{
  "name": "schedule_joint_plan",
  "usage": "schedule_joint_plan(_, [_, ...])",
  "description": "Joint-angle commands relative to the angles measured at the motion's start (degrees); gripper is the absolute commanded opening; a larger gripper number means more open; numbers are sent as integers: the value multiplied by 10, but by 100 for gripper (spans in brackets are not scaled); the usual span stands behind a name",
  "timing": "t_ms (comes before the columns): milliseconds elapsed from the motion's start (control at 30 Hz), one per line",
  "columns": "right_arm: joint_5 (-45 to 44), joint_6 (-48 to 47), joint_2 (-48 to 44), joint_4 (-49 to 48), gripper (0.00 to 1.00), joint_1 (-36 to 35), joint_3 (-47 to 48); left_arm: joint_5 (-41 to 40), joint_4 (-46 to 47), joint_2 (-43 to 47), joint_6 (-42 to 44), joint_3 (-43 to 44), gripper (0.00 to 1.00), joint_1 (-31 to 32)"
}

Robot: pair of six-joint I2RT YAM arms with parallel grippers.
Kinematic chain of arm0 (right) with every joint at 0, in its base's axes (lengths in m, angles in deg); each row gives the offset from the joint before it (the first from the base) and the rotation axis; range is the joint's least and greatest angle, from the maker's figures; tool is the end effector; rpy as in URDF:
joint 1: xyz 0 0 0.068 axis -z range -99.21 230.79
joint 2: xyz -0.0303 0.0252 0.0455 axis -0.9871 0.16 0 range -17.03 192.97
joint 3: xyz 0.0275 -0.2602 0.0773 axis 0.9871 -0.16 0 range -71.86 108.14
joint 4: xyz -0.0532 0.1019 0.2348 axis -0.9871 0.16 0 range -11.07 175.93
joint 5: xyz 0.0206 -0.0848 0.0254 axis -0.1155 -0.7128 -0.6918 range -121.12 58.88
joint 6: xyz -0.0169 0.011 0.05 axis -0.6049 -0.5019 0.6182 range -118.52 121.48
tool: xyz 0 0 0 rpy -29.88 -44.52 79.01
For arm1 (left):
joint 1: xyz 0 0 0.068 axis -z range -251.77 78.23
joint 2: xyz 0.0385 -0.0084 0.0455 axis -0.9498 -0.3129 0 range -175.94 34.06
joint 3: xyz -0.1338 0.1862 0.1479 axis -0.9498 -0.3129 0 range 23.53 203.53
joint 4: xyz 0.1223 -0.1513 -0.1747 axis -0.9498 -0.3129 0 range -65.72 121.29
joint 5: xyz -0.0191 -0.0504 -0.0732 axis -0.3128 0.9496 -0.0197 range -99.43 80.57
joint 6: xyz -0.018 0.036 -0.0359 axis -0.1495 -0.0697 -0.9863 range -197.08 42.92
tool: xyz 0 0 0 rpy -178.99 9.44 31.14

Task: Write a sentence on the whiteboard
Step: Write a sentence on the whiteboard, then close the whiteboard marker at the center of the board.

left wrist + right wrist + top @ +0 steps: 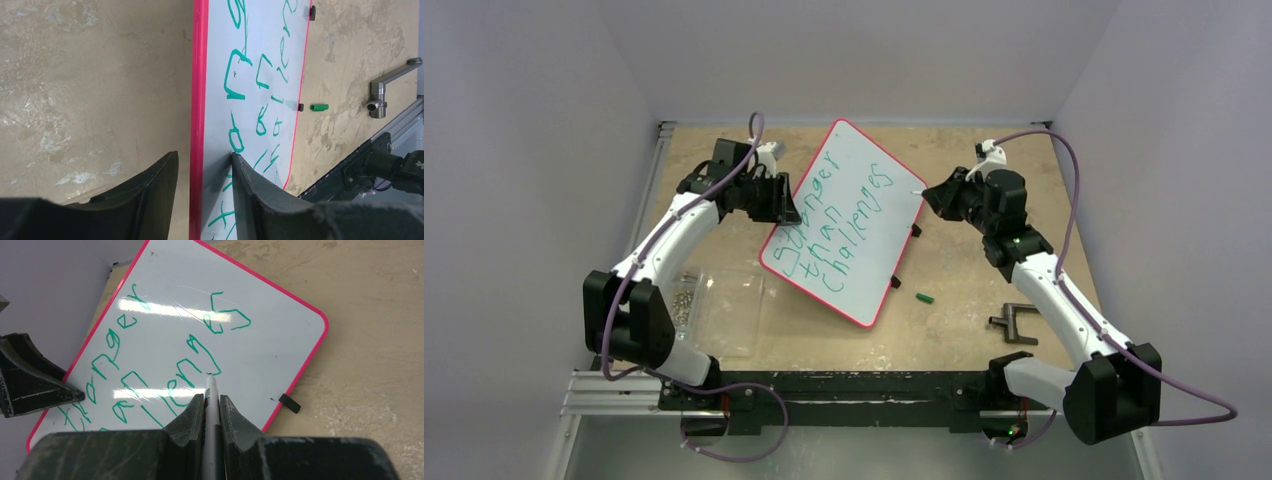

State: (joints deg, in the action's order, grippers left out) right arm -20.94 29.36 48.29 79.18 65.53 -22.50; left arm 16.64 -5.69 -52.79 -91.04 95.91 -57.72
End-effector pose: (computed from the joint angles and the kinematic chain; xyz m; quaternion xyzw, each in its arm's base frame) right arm 0.2554 0.0763 0.3133 0.0345 0.7976 0.2859 0.5301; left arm 0.3103 -0.0937 0.2911 0.0752 0.9196 -0.2844 0.2606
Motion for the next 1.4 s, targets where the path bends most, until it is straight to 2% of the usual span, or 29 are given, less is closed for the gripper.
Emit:
schedule_joint_plan(0, [4,2,-4,-19,0,-3,9,-34,17,59,8,-15,43,5])
schedule_joint_plan(267, [-3,-4,-10,-4,0,-4,24,-68,-22,138,40,18,49,20])
schedule_joint_plan(333, [-10,-8,-14,4,0,-5,32,-75,-39,148,59,34,54,33])
schedule_joint_plan(467, [-33,-18,-28,32,0,-4,53,-93,-80,151,100,70,57,79])
schedule_joint_plan(667, [-74,-32,-21,83,0,-5,123,-105,-102,132,137,90,54,172])
schedule_joint_plan(767, [-98,-37,-15,99,0,-5,158,-100,-98,112,170,93,54,222])
schedule_joint_plan(1033, [-159,-38,-12,129,0,-4,253,-65,-61,4,181,130,52,320])
schedule_joint_plan(1367, [-196,-33,-38,145,0,-4,284,-22,42,-152,228,170,44,408])
